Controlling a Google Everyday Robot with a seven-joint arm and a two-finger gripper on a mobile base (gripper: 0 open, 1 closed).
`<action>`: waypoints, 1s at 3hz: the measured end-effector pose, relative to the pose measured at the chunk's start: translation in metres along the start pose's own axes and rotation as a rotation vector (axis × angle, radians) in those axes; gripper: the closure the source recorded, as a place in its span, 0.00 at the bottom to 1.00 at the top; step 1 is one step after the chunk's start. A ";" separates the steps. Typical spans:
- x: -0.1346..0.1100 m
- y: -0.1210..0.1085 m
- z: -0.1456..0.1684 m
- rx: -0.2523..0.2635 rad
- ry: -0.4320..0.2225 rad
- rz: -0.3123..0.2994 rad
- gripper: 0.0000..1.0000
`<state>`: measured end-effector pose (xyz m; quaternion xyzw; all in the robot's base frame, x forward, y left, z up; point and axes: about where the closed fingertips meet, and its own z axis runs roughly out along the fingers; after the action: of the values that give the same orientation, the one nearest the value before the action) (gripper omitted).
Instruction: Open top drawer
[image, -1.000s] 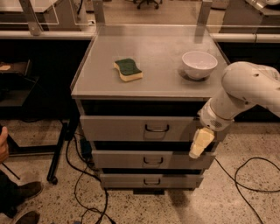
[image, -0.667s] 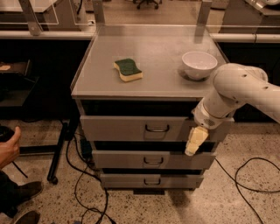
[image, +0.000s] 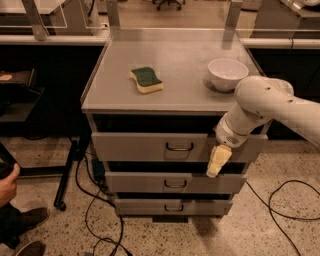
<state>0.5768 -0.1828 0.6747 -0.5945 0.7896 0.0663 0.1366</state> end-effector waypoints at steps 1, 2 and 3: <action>-0.003 0.017 0.015 -0.040 0.025 -0.033 0.00; 0.001 0.029 0.016 -0.065 0.040 -0.046 0.00; 0.019 0.066 -0.002 -0.127 0.089 -0.058 0.00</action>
Offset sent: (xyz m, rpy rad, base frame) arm -0.1375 -0.0057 -0.0178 -0.1242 0.2705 0.1694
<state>0.5086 -0.1823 0.6667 -0.6269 0.7716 0.0856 0.0653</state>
